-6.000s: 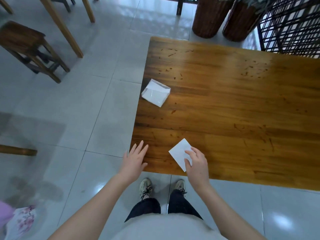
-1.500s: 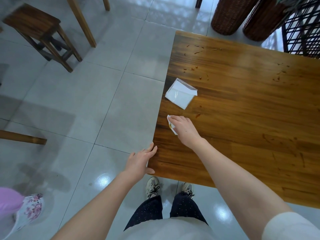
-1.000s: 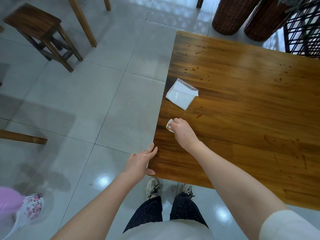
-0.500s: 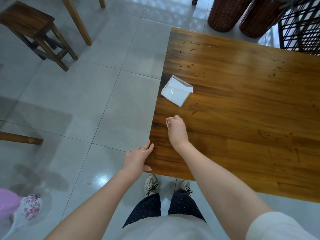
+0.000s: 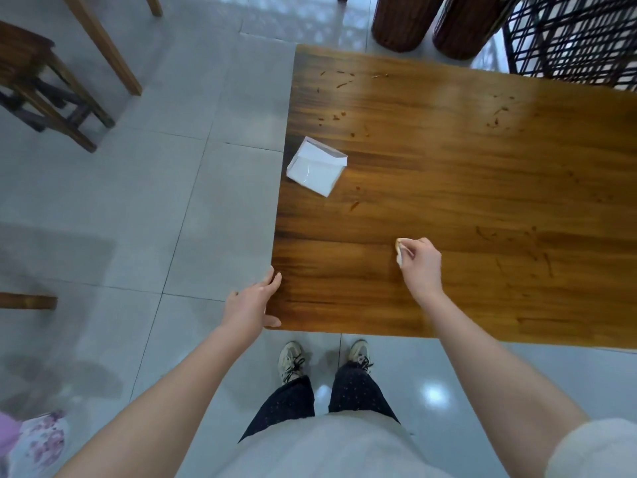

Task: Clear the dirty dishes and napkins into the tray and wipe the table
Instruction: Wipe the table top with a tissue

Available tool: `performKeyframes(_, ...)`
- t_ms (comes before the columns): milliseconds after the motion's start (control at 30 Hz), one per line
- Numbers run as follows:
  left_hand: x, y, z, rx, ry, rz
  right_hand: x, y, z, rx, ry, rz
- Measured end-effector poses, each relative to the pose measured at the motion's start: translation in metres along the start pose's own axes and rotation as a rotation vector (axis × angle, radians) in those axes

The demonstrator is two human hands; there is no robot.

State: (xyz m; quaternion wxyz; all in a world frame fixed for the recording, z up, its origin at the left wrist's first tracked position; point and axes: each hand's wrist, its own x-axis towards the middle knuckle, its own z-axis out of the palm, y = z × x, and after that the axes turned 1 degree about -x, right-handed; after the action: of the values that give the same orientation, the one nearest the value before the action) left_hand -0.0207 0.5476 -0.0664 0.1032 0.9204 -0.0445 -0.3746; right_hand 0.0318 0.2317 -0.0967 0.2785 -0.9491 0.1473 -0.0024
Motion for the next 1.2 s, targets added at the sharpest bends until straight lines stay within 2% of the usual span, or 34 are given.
performKeyframes(100,0.0,-0.001,0.002,-0.002,0.031,0.014,-0.017,0.023,-0.016,0.074,0.132,0.164)
performKeyframes(333,0.001,-0.004,0.009,0.078,0.067,0.042,-0.079,0.062,-0.029,0.083,0.197,0.377)
performKeyframes(533,0.001,-0.004,0.01,0.125,0.094,0.047,-0.12,0.026,0.0,0.182,0.122,0.364)
performKeyframes(700,0.0,-0.001,0.01,0.182,0.127,0.042,-0.134,-0.008,0.022,0.187,0.015,0.217)
performKeyframes(900,0.001,0.001,0.005,0.217,0.136,0.063,-0.136,0.0,0.018,0.094,-0.078,0.033)
performKeyframes(1200,0.004,0.004,-0.001,0.224,0.091,0.104,-0.101,0.034,-0.022,0.18,0.176,0.341)
